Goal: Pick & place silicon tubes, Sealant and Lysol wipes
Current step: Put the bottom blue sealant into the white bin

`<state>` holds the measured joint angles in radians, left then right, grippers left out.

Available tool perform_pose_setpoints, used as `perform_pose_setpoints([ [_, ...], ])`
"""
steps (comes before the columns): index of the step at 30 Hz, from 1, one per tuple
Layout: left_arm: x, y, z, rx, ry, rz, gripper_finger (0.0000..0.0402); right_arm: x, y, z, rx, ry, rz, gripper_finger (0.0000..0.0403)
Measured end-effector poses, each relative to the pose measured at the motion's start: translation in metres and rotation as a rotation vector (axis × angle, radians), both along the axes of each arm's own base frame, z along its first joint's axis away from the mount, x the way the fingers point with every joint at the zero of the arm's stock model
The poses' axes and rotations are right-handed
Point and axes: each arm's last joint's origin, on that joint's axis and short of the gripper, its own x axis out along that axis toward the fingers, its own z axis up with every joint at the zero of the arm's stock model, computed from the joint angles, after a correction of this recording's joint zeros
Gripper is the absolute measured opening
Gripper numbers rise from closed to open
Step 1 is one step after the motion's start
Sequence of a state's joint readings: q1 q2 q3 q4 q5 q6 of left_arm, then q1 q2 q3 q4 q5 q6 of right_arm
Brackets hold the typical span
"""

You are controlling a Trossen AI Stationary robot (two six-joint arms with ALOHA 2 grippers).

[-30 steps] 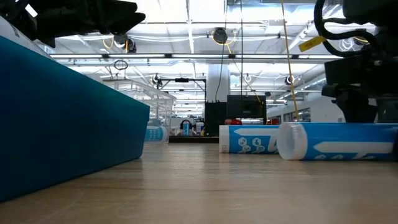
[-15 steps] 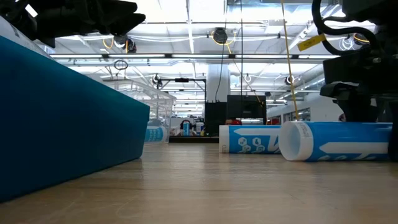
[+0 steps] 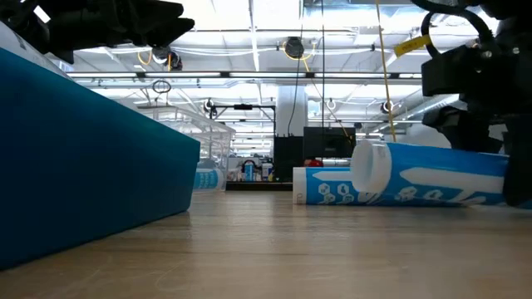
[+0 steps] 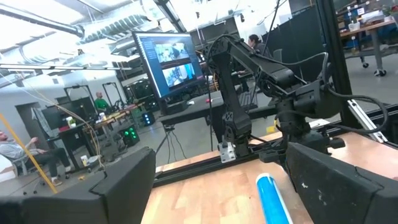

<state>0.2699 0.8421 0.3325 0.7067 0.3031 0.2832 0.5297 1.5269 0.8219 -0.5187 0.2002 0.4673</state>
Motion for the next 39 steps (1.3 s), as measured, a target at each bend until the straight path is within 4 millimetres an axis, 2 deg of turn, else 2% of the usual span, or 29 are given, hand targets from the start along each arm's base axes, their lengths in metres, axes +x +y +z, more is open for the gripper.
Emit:
perform_pose_setpoints([
  [10, 0.0, 0.0, 0.0, 0.0, 0.0, 0.0, 0.0351, 0.002, 0.001, 0.009, 0.036, -0.063, -0.001, 0.021],
  [19, 0.0, 0.0, 0.0, -0.007, 0.0, -0.002, 0.0351, 0.004, -0.006, 0.044, 0.112, -0.27, -0.021, 0.0211],
  [28, 0.0, 0.0, 0.0, -0.056, 0.002, -0.011, 0.0351, 0.004, -0.025, 0.073, -0.006, -0.479, -0.066, 0.0211],
  [39, 0.0, 0.0, 0.0, -0.109, 0.005, -0.024, 0.0351, 0.018, -0.053, 0.08, -0.131, -0.539, -0.036, 0.021],
])
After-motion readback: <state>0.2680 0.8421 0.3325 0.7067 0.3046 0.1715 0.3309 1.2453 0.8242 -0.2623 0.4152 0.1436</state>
